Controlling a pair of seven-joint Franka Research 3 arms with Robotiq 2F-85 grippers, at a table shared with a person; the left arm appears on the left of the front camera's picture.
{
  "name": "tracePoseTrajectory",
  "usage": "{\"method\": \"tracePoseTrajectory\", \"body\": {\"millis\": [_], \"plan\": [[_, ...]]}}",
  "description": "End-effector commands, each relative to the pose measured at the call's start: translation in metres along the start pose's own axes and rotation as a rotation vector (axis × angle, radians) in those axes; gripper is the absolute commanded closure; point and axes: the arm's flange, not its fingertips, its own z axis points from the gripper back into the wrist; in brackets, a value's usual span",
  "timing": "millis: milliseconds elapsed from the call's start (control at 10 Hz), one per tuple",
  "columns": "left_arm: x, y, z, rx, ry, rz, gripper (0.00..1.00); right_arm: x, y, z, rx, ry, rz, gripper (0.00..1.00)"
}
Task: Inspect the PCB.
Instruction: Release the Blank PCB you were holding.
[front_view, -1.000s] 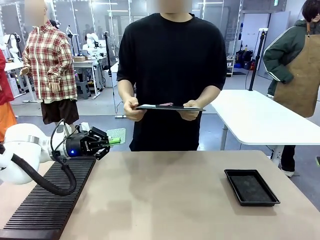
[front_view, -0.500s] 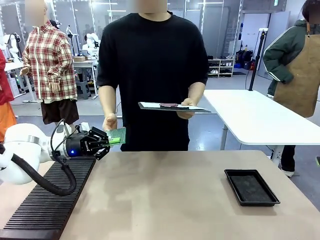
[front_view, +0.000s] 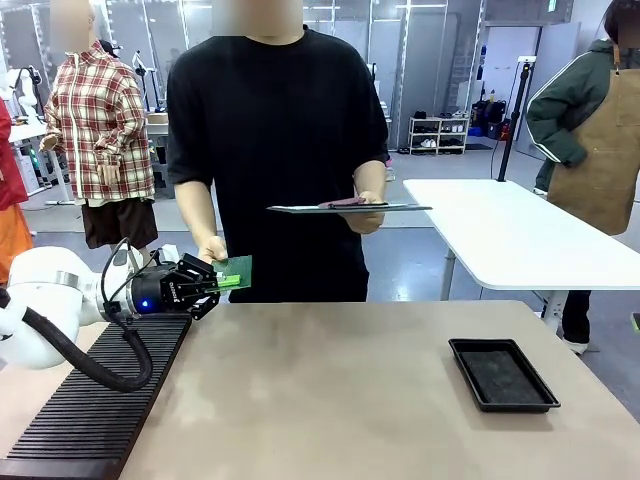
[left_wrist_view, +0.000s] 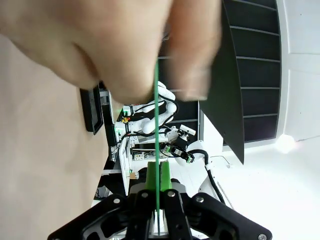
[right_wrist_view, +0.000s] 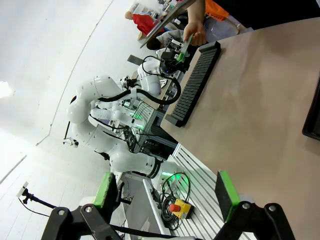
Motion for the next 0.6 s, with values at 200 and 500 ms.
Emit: {"method": "tracePoseTrajectory", "body": {"millis": [200, 500], "plan": [[-0.0008, -0.0009, -0.0013, -0.001, 0.002, 0.004, 0.97, 0.0031, 0.0008, 0.0010, 0.009, -0.009, 0.021, 0.00], [-0.0008, -0.0009, -0.0013, -0.001, 0.002, 0.004, 0.97, 0.0031, 0.0008, 0.0010, 0.009, -0.009, 0.021, 0.00]]}}
